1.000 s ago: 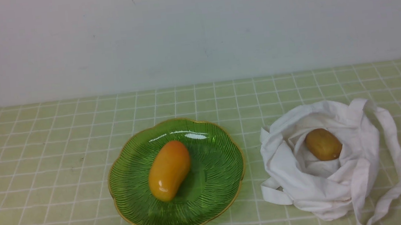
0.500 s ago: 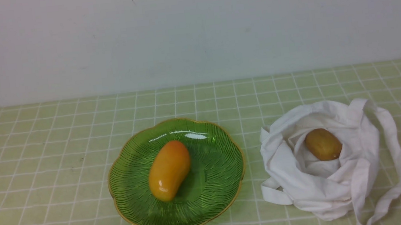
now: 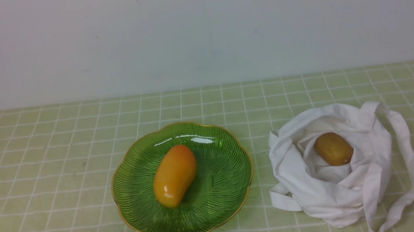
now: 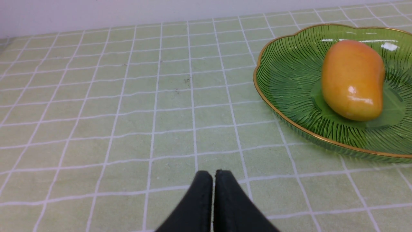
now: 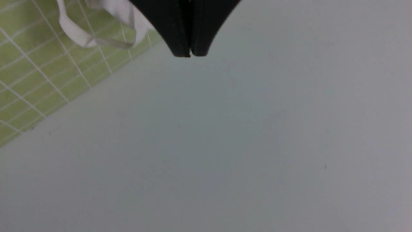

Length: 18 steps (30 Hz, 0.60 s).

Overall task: Take the fruit out of the bag on the green coffee tablecloth and place them on the plate.
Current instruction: 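Reach for the kiwi in the white bag with the right gripper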

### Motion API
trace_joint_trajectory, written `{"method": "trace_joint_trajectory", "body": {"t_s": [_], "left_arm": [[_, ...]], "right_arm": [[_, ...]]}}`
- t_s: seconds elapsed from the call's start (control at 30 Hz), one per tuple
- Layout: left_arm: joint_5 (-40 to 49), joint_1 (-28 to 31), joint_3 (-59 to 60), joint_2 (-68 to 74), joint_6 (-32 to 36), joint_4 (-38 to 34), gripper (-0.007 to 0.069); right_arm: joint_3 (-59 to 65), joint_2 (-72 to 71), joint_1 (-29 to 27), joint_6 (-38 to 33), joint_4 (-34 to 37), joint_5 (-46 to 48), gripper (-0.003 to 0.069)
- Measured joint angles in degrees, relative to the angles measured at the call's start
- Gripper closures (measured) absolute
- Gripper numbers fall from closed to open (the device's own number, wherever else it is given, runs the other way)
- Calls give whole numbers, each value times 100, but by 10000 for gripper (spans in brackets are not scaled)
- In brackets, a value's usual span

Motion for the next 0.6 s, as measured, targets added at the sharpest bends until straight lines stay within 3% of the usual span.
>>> {"method": "trace_joint_trajectory", "body": {"t_s": [0.13, 0.23, 0.47, 0.6], "left_arm": [[0, 0, 0, 0, 0, 0, 632], [0, 0, 0, 0, 0, 0, 632], [0, 0, 0, 0, 0, 0, 632], [0, 0, 0, 0, 0, 0, 632]], "right_arm": [[-609, 26, 0, -141, -21, 444, 674], [-1813, 636, 0, -679, -354, 1557, 674], [-4050, 3812, 0, -2558, -591, 4977, 674], [-4736, 5493, 0, -3401, -568, 5566, 673]]}}
